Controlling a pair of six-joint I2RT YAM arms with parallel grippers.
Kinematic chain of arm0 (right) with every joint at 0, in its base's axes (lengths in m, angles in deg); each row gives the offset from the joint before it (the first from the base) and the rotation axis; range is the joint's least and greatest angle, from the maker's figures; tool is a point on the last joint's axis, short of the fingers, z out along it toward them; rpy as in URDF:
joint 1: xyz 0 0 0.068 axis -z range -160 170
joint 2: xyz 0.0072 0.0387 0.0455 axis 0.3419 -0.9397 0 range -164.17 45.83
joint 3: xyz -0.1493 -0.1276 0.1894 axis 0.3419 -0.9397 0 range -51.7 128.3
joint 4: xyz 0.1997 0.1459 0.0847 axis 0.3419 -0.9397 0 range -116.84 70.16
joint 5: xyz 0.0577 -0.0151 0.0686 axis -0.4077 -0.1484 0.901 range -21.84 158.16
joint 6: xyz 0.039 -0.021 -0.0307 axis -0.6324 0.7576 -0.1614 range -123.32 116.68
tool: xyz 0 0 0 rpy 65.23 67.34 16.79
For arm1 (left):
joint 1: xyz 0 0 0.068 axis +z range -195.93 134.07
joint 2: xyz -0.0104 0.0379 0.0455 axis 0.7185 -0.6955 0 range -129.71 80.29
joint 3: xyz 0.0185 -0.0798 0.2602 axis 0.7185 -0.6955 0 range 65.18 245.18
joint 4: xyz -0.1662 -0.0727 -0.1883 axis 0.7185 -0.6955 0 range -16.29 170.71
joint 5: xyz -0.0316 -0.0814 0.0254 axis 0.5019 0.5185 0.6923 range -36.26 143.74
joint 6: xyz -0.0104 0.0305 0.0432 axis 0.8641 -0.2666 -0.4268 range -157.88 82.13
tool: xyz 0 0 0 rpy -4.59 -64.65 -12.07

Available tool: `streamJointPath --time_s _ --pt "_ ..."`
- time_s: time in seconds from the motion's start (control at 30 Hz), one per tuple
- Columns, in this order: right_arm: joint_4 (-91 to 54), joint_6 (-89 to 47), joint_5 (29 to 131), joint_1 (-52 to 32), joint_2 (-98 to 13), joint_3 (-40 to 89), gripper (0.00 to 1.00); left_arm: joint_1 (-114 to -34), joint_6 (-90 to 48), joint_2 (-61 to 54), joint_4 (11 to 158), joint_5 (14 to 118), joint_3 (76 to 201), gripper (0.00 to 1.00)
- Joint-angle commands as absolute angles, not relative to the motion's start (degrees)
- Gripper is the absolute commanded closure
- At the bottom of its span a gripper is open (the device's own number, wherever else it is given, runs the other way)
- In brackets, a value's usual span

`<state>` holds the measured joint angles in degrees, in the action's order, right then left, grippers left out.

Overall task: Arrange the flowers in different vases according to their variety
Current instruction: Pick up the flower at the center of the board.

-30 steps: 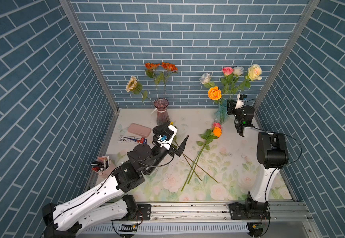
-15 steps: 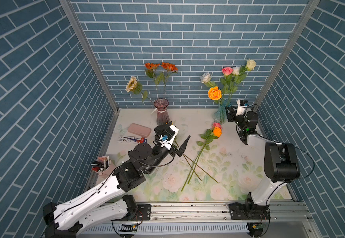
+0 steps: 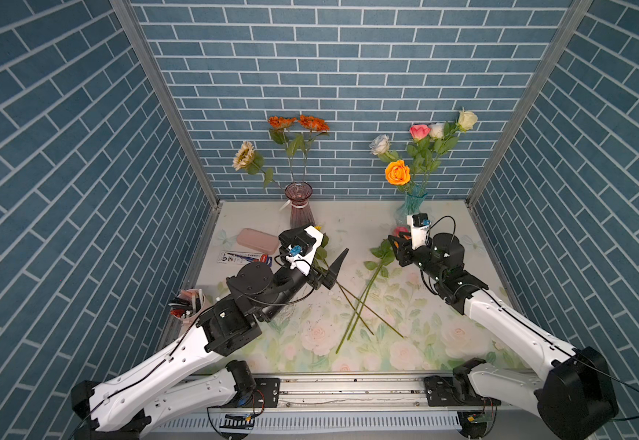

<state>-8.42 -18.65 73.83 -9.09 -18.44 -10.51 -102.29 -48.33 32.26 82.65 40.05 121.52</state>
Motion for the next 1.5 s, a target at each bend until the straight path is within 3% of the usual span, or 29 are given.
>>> streamJointPath --time_s 0.0,0.13,0.47,0.93,1.47 --pt "-14.5 -37.2 70.2 -12.8 -16.9 -16.7 0.59 -101.9 -48.0 34.0 79.4 39.6 122.2 0.00" --pt "-6.5 -52.8 67.2 -19.6 -20.4 -23.0 0.59 -101.9 -48.2 35.4 77.8 38.5 120.8 0.00" --pt "-2.4 -60.0 64.3 -26.4 -40.5 -12.9 0.62 -101.9 -48.2 38.4 76.2 38.4 118.5 0.00" --pt "-11.7 -62.9 53.6 -28.1 -37.2 -12.7 0.61 -101.9 -50.0 40.4 77.4 41.0 116.4 0.00" --pt "-6.3 -62.6 54.6 -26.3 -45.2 -11.2 0.61 -101.9 -49.4 36.7 77.4 45.2 115.9 0.00"
